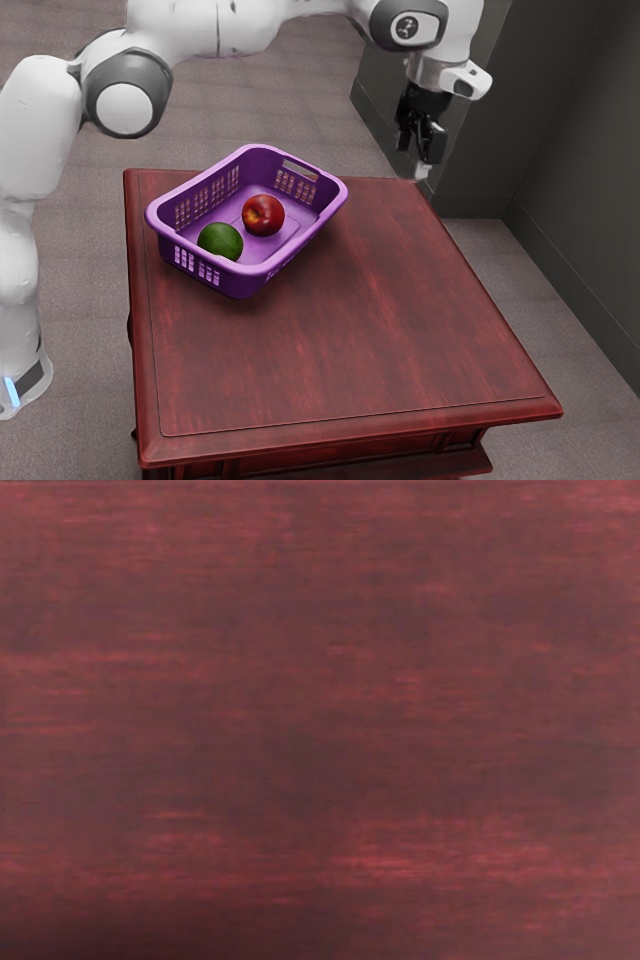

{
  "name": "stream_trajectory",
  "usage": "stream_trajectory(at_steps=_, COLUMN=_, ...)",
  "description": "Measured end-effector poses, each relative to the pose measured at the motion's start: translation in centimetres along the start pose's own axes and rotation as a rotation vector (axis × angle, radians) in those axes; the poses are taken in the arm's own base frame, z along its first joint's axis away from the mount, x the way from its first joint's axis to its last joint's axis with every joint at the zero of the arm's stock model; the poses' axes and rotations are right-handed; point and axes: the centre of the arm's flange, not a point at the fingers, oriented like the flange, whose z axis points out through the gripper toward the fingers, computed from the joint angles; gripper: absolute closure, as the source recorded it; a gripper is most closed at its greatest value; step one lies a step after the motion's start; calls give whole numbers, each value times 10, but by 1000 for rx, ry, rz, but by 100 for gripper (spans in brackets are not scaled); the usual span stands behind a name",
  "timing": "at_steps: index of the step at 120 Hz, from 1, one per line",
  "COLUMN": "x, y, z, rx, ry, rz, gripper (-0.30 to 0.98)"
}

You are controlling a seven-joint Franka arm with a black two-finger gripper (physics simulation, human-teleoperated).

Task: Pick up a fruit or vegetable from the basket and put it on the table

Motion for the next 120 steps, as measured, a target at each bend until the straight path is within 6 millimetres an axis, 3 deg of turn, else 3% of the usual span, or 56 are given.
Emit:
stream_trajectory(at_steps=42, x=0, y=-7, z=2, rx=22, ry=-33, rz=-29, gripper=0)
stream_trajectory(at_steps=63, x=-8, y=-39, z=-7, rx=-9, ry=-27, rz=-92, gripper=0)
stream_trajectory(at_steps=71, x=-22, y=-40, z=-3, rx=-6, ry=-65, rz=-98, gripper=0)
stream_trajectory(at_steps=83, x=-80, y=-41, z=16, rx=5, ry=-155, rz=-130, gripper=0)
stream_trajectory(at_steps=98, x=-120, y=-60, z=28, rx=-28, ry=-177, rz=-182, gripper=0)
stream_trajectory(at_steps=110, x=-137, y=-75, z=23, rx=-43, ry=-162, rz=-214, gripper=0)
stream_trajectory(at_steps=120, x=-145, y=-69, z=12, rx=-52, ry=-143, rz=-205, gripper=0)
